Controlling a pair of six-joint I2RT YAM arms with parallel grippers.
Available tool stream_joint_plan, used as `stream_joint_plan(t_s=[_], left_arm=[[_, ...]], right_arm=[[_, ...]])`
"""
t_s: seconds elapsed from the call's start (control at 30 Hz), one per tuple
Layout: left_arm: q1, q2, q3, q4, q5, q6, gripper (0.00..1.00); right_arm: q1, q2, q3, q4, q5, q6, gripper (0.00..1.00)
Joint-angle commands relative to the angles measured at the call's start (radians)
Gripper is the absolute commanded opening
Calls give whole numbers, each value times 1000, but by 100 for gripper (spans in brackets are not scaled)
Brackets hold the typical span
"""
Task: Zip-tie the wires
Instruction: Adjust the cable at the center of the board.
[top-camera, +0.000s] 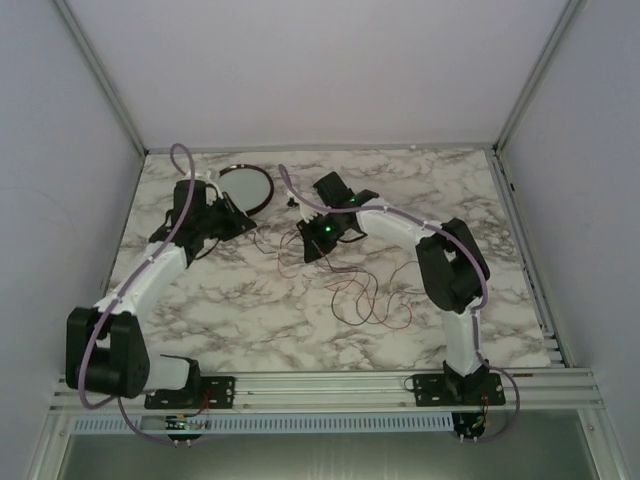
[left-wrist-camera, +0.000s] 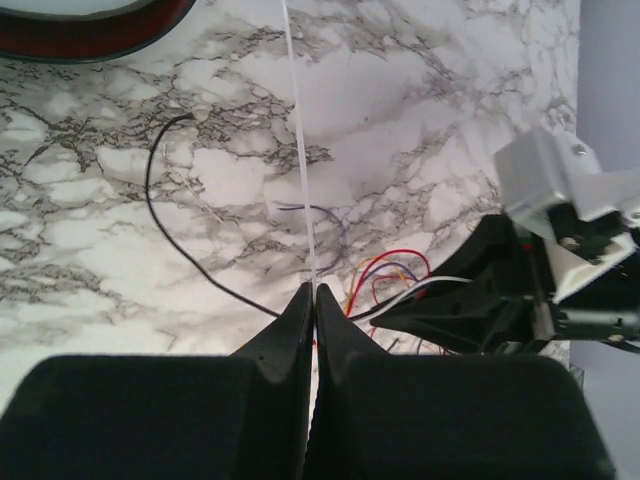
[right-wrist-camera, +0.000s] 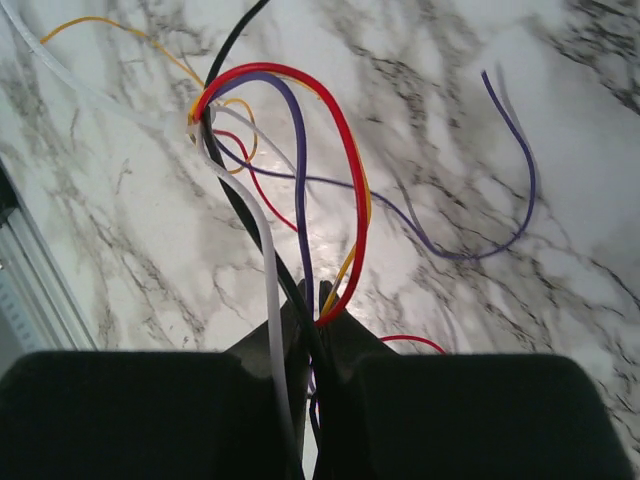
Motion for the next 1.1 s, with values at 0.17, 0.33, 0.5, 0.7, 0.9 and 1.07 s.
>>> stream_joint_plan(t_s=[0.17,0.33,0.5,0.7,0.9,1.07], left_arm=[[-31,196,75,191,-23,-41,0],[-38,250,83,243,-25,-69,0],[-46,227,106,227,-7,-66,0],[-69,184,145,187,20,-52,0],[-83,157,187,153,69,-40,0],[-93,119,236,85,99,-4,0]], right_arm=[[-66,35,58,5,136,71,7],[-95,44,71,13,231,99,11],[-110,-6,57,71,312,77,31],[-111,-155,-54,236,173,-79,52],[-123,-285,-201,442,157,-212,71],[-106,-425,-466,836,18,-321,94]])
